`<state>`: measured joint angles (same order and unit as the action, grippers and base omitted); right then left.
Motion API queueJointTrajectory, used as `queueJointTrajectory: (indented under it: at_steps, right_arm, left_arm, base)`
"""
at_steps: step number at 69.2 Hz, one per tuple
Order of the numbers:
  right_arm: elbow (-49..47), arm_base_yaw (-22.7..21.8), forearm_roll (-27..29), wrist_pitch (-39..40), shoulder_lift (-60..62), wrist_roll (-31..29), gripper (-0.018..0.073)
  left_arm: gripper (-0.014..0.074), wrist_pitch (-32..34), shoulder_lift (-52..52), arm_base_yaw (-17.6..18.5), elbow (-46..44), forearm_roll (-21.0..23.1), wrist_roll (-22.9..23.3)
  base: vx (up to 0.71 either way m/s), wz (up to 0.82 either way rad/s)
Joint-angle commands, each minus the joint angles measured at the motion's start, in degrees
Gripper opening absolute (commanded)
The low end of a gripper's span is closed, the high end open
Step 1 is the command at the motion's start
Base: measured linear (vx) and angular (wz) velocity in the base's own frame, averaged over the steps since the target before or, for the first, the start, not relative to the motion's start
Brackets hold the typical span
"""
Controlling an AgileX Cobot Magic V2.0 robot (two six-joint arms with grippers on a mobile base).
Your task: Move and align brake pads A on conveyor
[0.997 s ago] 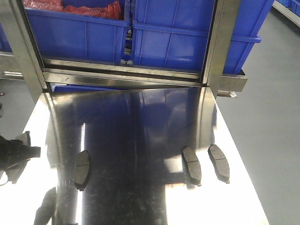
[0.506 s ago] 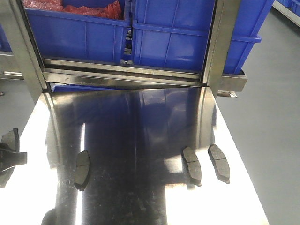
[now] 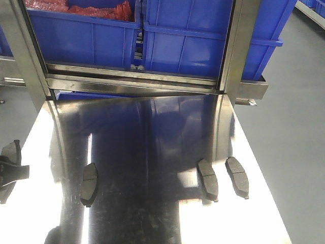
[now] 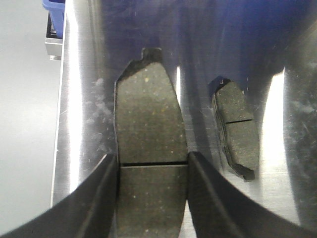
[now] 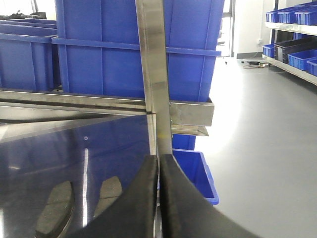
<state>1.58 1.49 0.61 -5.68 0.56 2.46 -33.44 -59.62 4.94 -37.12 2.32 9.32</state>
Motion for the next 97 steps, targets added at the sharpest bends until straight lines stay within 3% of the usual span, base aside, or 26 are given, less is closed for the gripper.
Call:
queueJointTrajectory:
  at_steps: [1, 62, 83, 97]
  right_arm:
    - [1.19, -0.33, -0.19, 3.81, 0.89, -0.25, -0.0008]
    - [0.51, -0.33, 0.19, 3.83, 0.89, -0.17, -0.0005]
    - [-18.29, -0.33, -3.58, -8.79, -12.20, -0.12, -0.0003]
    - [-27.89, -0.33, -3.02, -16.25, -23.67, -0.17, -0.0002]
  left_arm:
    - [0.0023, 3.98, 1.17, 0.32, -1.77, 0.12, 0.31]
    - [0.0023, 3.98, 1.17, 0.32, -1.77, 0.12, 0.31]
    - [0.0023, 3.98, 1.17, 0.32, -1.77, 0.12, 0.31]
    - [0.0023, 3.98, 1.17, 0.32, -1.77, 0.12, 0.31]
  base:
    - [0.00, 0.00]
    - [0.00, 0.00]
    - [0.00, 0.00]
    - [0.00, 0.00]
